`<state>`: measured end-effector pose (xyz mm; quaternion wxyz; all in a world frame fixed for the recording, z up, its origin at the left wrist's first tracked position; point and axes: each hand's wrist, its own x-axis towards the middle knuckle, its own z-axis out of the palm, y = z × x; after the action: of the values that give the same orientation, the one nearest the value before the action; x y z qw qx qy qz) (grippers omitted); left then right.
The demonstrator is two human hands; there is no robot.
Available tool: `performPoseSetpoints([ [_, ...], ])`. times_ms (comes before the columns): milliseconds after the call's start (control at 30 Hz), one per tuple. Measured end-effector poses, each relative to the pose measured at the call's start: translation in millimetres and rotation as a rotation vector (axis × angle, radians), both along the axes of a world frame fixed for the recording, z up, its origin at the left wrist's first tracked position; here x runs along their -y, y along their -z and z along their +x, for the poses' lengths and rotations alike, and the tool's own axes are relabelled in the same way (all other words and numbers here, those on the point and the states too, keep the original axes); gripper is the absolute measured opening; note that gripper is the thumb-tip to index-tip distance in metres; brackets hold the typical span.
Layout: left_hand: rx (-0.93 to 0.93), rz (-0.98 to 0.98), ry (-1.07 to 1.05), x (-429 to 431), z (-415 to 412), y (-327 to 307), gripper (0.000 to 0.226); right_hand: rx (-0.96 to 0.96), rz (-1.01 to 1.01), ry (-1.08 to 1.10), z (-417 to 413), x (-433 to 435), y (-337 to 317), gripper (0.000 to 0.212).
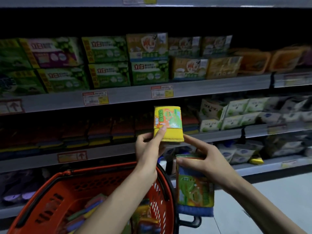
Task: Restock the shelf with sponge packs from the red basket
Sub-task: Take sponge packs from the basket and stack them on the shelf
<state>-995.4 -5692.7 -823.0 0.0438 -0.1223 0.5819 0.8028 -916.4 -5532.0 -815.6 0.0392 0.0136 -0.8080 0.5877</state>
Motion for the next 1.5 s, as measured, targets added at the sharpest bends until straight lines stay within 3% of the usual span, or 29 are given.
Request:
performPoseSetpoints([
  [100, -0.053, -0.116, -0.011, -13, 0, 4, 0.069, -0.012, 0.011, 0.025, -3, -10, 7, 0.084],
  [200, -0.131, -0.163, 0.021, -26, 1, 9, 0.053, -0.035, -0.008, 0.038, -6, -21, 15, 0.095],
  [300, -0.237, -0.138, 0.054, -39, 1, 10, 0.03, -0.058, -0.053, 0.047, -10, -31, 15, 0.081],
  [500, -0.351, -0.191, 0.089, -67, -6, 15, 0.037, -0.082, -0.108, 0.144, -27, -52, 23, 0.075],
  [600, -0.375, -0.209, 0.072, -78, -8, 18, 0.034, -0.101, -0.136, 0.136, -33, -57, 20, 0.062],
  [900, -0.346, -0.182, 0.031, -99, -21, 32, 0.036, -0.089, -0.169, 0.181, -54, -72, 26, 0.074],
  [1200, -0.236, -0.147, 0.037, -103, -40, 34, 0.049, -0.095, -0.164, 0.141, -79, -71, 21, 0.062],
  [1267, -0.208, -0.16, 0.046, -103, -44, 34, 0.048, -0.09, -0.172, 0.171, -84, -73, 26, 0.071],
  [1367, -0.163, -0.203, 0.055, -106, -50, 40, 0.04, -0.098, -0.177, 0.196, -89, -75, 28, 0.103],
  [1500, -0.165, -0.231, 0.064, -111, -51, 40, 0.049, -0.108, -0.188, 0.169, -92, -79, 28, 0.094],
])
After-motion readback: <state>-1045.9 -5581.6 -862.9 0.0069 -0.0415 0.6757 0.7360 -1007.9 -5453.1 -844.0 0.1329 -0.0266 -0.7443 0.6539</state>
